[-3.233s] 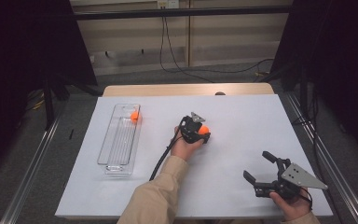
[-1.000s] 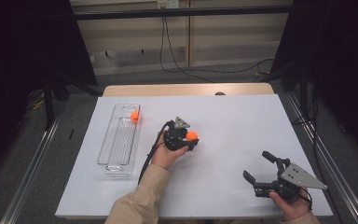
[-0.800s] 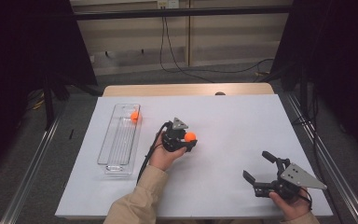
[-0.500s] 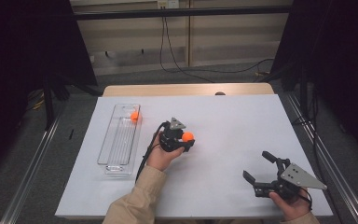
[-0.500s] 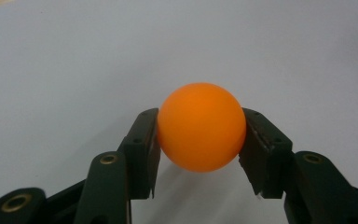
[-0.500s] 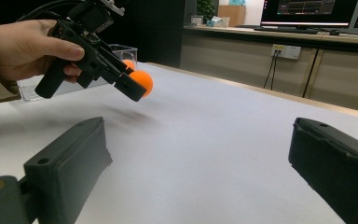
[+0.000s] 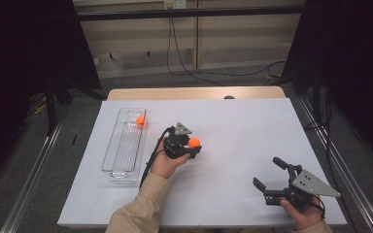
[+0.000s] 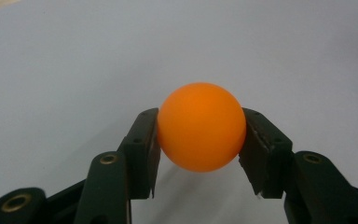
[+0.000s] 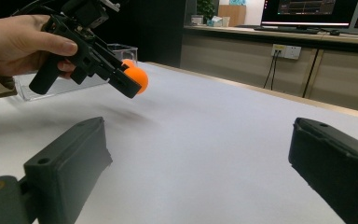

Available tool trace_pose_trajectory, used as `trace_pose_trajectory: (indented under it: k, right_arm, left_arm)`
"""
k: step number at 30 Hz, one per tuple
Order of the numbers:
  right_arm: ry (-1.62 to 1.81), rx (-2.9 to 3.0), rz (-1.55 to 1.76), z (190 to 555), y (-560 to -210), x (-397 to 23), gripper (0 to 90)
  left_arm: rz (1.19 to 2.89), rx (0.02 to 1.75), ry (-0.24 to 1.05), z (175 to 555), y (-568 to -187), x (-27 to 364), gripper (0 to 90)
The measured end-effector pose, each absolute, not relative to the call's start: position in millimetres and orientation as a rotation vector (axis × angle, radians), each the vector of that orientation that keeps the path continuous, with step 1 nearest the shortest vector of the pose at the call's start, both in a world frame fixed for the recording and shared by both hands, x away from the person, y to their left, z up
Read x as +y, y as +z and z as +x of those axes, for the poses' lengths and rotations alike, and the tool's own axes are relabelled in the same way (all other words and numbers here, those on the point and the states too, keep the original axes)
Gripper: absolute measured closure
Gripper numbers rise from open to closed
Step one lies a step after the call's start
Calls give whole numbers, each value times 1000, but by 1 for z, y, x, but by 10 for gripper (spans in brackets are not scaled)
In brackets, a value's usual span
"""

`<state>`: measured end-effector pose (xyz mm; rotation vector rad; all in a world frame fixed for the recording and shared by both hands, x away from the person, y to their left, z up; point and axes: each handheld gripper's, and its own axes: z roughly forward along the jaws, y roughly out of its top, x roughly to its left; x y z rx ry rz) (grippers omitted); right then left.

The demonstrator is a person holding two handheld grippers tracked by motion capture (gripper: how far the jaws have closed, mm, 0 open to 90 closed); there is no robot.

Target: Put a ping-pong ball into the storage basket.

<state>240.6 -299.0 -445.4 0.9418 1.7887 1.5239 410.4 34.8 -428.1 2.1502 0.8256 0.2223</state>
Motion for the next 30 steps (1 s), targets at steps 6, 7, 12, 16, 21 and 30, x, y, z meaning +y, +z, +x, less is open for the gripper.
trace_pose_trajectory:
  k: [6, 7, 12, 16, 21, 30]
  right_arm:
    - [1523, 1788, 944, 241, -445, -299, 39]
    - [1523, 1788, 944, 240, -445, -299, 39]
    - [1524, 1787, 946, 240, -445, -299, 39]
    - [1524, 1788, 943, 240, -445, -299, 40]
    - [1525, 1789, 943, 240, -445, -299, 40]
    - [1527, 1789, 943, 240, -445, -299, 40]
  left_arm:
    - [2147, 830, 219, 410, -428, 37, 508]
    - [2145, 833, 220, 410, -428, 38, 508]
    - [2130, 846, 218, 411, -426, 43, 508]
    - [2109, 862, 225, 411, -423, 48, 508]
    - [2101, 872, 219, 411, -420, 53, 508]
    - [2107, 900, 222, 411, -419, 60, 508]
